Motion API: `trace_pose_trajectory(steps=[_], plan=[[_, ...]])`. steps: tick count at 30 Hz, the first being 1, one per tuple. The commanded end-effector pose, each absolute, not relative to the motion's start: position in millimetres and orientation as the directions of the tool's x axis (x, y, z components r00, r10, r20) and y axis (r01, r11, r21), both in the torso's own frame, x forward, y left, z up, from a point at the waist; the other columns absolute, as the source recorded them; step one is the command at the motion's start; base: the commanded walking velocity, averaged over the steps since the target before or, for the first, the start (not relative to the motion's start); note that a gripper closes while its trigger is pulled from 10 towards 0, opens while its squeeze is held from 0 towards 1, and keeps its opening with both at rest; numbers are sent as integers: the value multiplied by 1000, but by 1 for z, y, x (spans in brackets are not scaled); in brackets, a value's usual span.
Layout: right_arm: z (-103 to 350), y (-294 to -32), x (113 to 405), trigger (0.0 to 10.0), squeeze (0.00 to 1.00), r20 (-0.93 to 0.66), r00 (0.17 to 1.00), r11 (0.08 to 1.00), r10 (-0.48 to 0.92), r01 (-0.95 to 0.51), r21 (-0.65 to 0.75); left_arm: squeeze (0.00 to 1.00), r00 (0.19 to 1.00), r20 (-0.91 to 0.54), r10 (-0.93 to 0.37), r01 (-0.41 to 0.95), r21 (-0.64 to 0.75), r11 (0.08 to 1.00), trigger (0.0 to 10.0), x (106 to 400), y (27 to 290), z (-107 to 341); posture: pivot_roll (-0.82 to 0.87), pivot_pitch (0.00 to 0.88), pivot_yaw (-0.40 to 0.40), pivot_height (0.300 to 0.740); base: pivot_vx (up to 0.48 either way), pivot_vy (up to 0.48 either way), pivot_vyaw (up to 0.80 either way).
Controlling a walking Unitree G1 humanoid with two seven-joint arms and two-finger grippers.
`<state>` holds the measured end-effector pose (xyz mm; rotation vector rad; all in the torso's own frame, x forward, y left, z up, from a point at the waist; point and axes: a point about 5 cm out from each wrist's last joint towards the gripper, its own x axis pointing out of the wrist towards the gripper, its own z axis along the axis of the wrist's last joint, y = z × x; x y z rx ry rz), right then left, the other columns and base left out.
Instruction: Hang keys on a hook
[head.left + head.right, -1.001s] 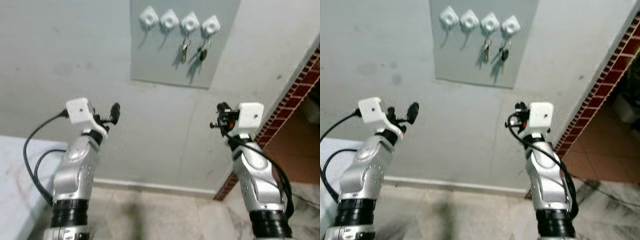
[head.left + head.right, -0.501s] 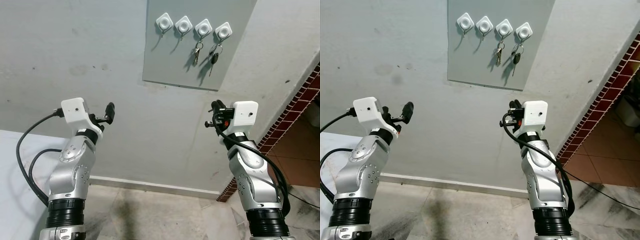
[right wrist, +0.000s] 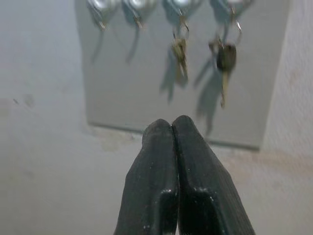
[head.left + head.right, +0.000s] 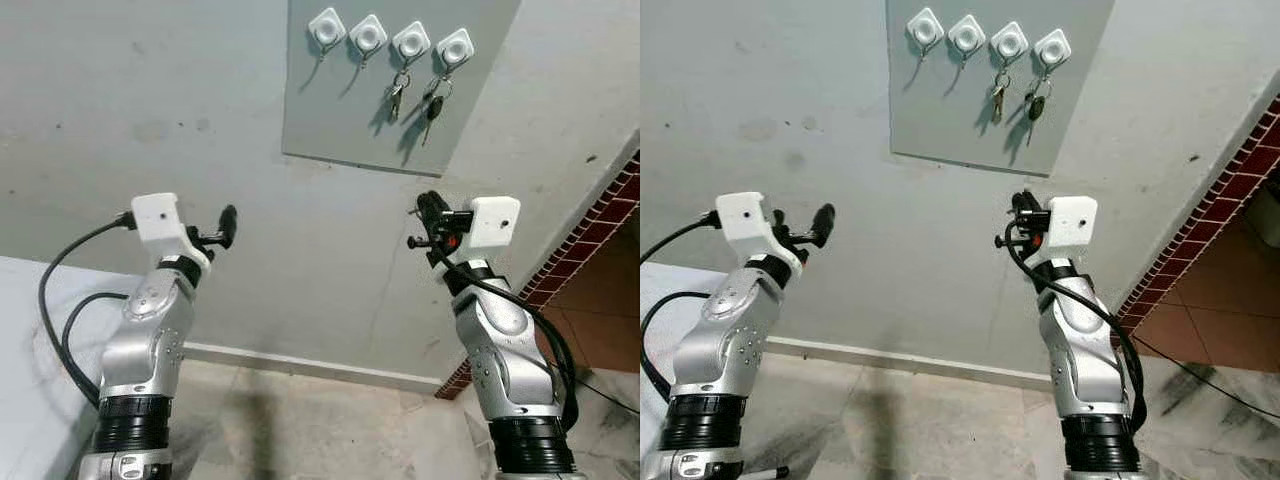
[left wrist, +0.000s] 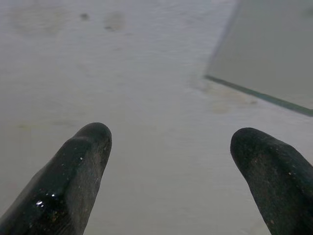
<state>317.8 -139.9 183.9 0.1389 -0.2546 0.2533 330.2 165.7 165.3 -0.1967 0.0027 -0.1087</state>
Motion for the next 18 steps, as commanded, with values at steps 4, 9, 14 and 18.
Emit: trace_pose_trajectory(steps=[4, 9, 14, 18], plan=[[196, -134, 319, 10000, 0, 309, 916, 950, 257, -298, 91, 0, 988, 27, -151, 153, -176, 972, 10000, 331, 158, 173, 1, 0, -68, 740, 334, 0, 0], [198, -132, 319, 10000, 0, 318, 908, 944, 273, -316, 93, 0, 989, 28, -148, 150, -181, 972, 10000, 331, 158, 175, 5, 4, -71, 740, 377, 0, 0], [199, -130, 317, 10000, 0, 322, 901, 938, 290, -334, 93, 0, 989, 29, -142, 145, -184, 972, 10000, 329, 160, 175, 9, 8, -75, 740, 389, 0, 0], [199, -130, 317, 10000, 0, 323, 898, 935, 297, -342, 92, 0, 990, 30, -136, 139, -190, 972, 10000, 327, 161, 175, 9, 8, -75, 740, 394, 0, 0]])
